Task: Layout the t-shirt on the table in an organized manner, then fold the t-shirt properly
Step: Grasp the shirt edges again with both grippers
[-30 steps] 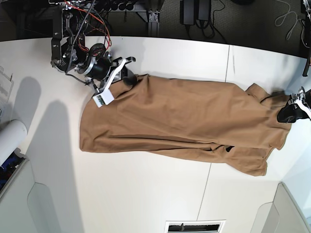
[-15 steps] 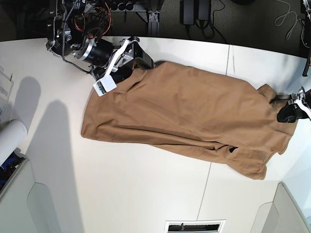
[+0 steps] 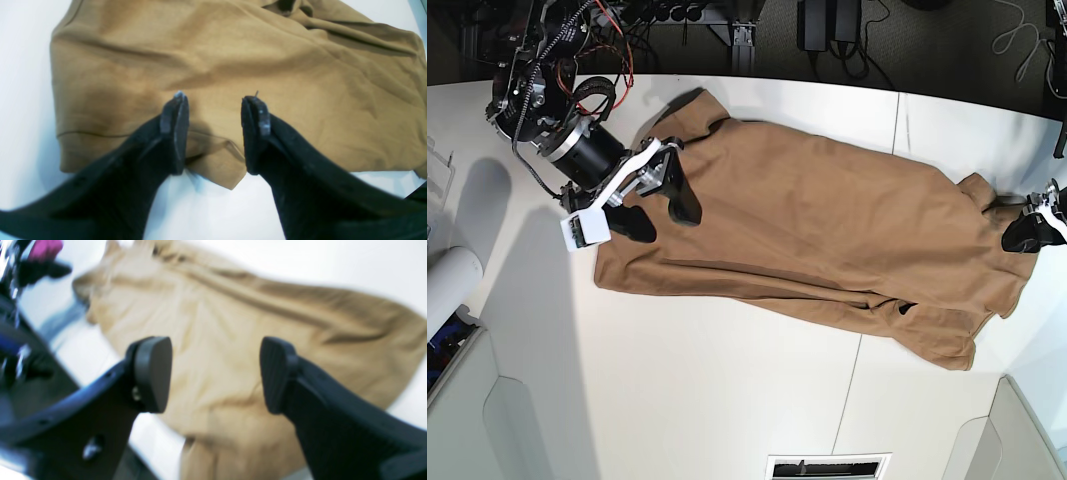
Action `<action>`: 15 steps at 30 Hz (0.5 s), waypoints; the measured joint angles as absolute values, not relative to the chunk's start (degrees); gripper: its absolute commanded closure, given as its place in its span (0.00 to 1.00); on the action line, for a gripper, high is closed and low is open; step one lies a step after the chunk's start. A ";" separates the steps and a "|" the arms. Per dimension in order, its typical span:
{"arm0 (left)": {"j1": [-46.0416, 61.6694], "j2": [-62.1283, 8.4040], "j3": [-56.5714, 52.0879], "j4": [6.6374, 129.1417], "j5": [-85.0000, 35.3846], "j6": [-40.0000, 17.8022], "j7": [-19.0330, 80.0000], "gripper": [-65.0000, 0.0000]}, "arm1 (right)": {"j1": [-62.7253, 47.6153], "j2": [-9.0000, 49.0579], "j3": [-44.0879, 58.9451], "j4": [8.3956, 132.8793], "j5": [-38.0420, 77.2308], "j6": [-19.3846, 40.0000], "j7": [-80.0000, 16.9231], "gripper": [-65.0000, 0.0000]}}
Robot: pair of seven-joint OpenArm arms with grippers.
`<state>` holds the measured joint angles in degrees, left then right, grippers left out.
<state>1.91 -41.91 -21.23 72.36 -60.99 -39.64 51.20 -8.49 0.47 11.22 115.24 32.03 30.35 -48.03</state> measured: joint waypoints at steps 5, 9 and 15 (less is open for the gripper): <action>1.91 -41.91 -21.23 72.36 -61.17 -39.64 51.22 0.56 | -6.42 -1.87 11.88 111.81 21.02 27.59 -40.91 0.56; 1.91 -41.93 -21.23 72.36 -62.92 -39.62 52.80 0.56 | -2.24 -1.91 11.88 105.67 17.06 26.92 -39.81 1.00; 2.72 -41.93 -21.23 72.38 -66.76 -39.66 55.27 0.56 | 3.81 -1.91 11.88 93.17 12.99 27.27 -39.11 1.00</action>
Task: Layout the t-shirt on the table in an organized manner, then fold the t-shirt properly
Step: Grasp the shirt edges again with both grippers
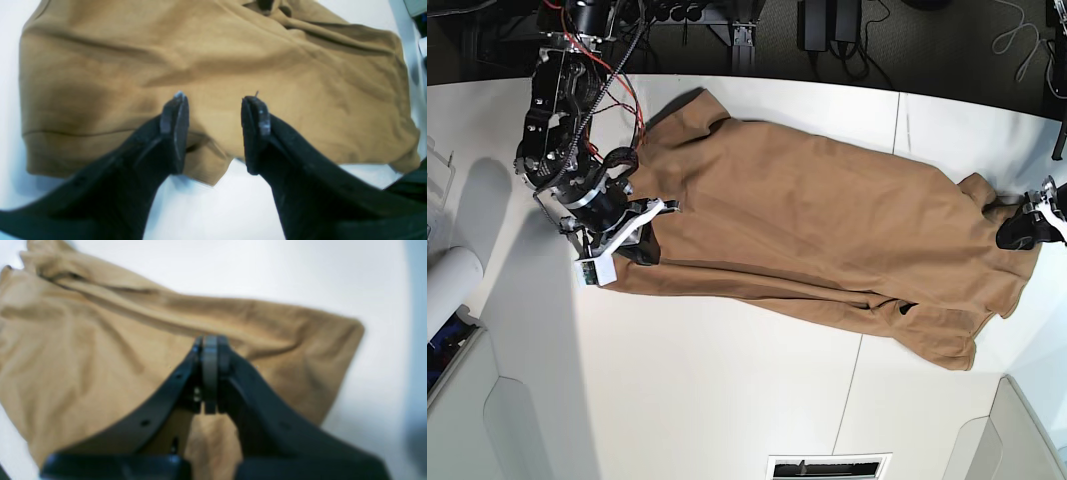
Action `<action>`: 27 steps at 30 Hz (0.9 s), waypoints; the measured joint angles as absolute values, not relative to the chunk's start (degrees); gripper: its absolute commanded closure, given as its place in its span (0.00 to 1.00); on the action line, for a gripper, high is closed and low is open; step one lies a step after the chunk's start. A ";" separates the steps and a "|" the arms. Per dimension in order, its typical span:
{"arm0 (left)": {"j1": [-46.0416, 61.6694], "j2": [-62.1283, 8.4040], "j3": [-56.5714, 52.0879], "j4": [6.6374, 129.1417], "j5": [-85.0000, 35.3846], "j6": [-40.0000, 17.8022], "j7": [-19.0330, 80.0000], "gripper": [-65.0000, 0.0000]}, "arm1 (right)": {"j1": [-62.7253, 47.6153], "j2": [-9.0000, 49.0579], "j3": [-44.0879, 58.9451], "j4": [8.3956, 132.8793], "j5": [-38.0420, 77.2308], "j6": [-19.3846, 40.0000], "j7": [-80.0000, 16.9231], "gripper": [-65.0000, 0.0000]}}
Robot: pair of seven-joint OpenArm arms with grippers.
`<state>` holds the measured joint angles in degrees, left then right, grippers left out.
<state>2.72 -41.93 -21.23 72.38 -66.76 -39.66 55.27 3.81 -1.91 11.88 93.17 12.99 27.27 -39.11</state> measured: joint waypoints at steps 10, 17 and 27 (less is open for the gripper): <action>4.12 -36.97 -21.30 72.36 -56.73 -39.53 52.18 0.56 | 6.07 1.30 12.40 84.53 8.69 23.51 -38.15 1.00; 5.10 -33.06 -21.26 72.36 -53.06 -39.51 51.09 0.56 | 6.04 3.86 13.06 84.53 8.62 23.24 -38.68 1.00; 5.85 -33.67 -19.99 67.02 -47.94 -40.97 41.98 0.56 | 0.64 4.47 13.13 85.36 15.99 26.00 -38.65 1.00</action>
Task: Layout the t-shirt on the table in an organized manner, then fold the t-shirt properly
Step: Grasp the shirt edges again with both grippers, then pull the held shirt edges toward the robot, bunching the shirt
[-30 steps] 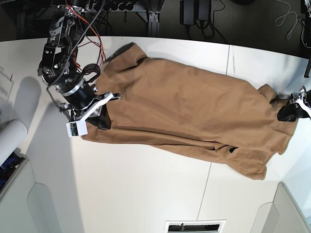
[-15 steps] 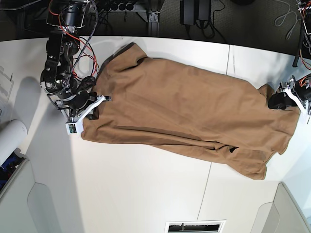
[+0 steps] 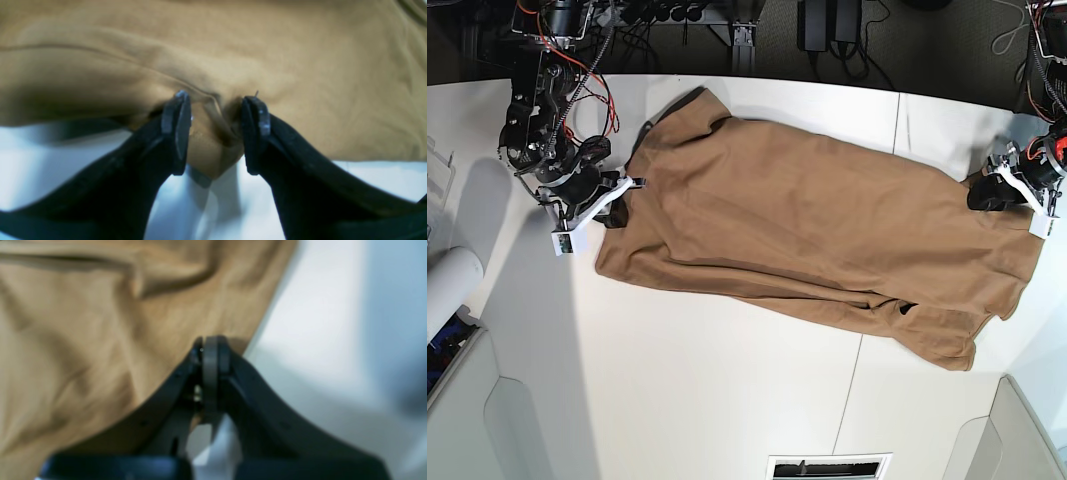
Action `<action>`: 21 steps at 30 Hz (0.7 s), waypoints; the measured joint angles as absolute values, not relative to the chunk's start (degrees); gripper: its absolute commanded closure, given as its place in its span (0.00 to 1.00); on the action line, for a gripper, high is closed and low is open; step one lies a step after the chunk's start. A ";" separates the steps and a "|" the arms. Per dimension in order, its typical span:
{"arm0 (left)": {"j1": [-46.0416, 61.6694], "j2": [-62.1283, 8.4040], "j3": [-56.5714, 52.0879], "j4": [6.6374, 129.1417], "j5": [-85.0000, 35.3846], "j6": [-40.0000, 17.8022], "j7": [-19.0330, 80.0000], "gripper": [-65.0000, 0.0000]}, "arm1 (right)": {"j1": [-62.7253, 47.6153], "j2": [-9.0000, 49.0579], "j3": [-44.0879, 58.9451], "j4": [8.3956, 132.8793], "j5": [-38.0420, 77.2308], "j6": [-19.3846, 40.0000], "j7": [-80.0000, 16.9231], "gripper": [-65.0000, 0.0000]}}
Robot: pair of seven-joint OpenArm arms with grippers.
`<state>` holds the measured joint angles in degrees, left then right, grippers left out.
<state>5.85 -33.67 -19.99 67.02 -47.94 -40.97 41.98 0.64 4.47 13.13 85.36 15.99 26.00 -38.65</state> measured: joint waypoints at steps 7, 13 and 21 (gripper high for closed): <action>2.00 -33.85 -20.10 62.24 -43.57 -41.56 38.70 0.56 | -6.57 4.45 13.10 90.45 24.03 28.95 -40.91 1.00; -5.85 -34.11 -16.43 58.11 -37.76 -39.62 37.80 0.56 | -13.82 2.68 12.84 96.97 28.84 31.31 -43.79 1.00; -15.00 -34.41 -4.69 55.37 -40.99 -38.87 43.13 0.56 | -13.47 1.63 12.58 104.66 29.06 30.85 -38.35 1.00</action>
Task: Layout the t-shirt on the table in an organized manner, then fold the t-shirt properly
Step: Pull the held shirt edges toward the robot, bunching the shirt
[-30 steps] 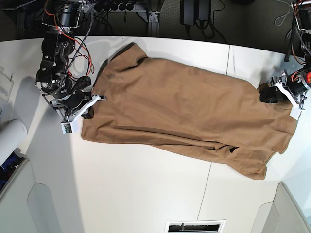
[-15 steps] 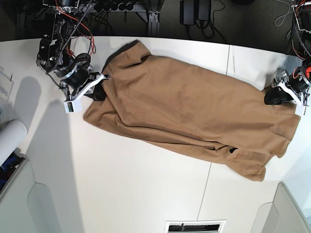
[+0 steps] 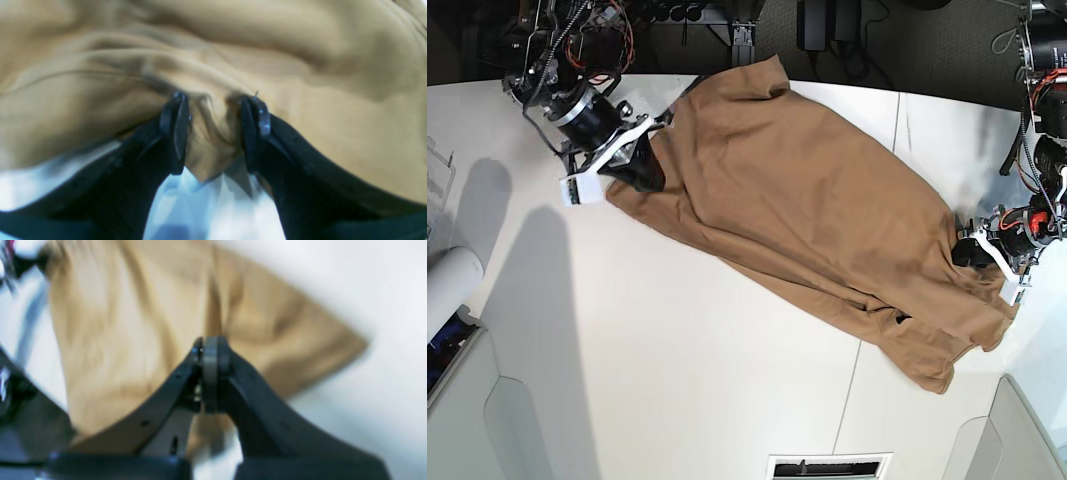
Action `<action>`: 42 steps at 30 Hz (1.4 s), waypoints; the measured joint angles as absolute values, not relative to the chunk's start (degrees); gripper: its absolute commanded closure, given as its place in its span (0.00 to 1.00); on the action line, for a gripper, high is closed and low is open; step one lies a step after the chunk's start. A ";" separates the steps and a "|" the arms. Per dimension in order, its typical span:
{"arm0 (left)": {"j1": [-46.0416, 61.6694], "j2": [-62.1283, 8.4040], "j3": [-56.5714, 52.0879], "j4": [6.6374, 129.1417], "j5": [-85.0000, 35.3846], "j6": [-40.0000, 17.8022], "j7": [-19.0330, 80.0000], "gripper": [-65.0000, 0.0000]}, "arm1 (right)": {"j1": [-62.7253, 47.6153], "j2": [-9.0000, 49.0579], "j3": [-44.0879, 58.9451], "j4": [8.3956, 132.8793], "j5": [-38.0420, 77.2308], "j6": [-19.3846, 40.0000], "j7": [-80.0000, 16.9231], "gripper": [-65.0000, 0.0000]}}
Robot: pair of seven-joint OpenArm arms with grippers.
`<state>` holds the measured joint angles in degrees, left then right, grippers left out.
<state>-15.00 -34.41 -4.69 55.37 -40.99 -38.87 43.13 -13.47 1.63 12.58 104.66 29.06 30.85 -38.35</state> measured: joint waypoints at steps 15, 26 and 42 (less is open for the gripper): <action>-10.17 -37.28 -4.58 59.46 -51.44 -39.44 48.01 0.56 | 1.89 0.62 12.58 88.49 18.72 29.43 -38.61 1.00; -11.31 -29.32 -4.95 55.86 -40.73 -40.42 36.97 0.56 | -6.13 0.62 12.58 87.70 28.53 31.77 -40.14 1.00; -17.52 -18.48 -3.11 54.11 -37.30 -40.16 37.63 0.56 | -12.16 -6.24 -0.32 94.48 25.82 31.92 -41.63 1.00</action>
<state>-17.52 -18.48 -3.11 54.11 -37.30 -40.16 37.63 -12.16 -6.24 -0.32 94.48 25.82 31.92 -41.63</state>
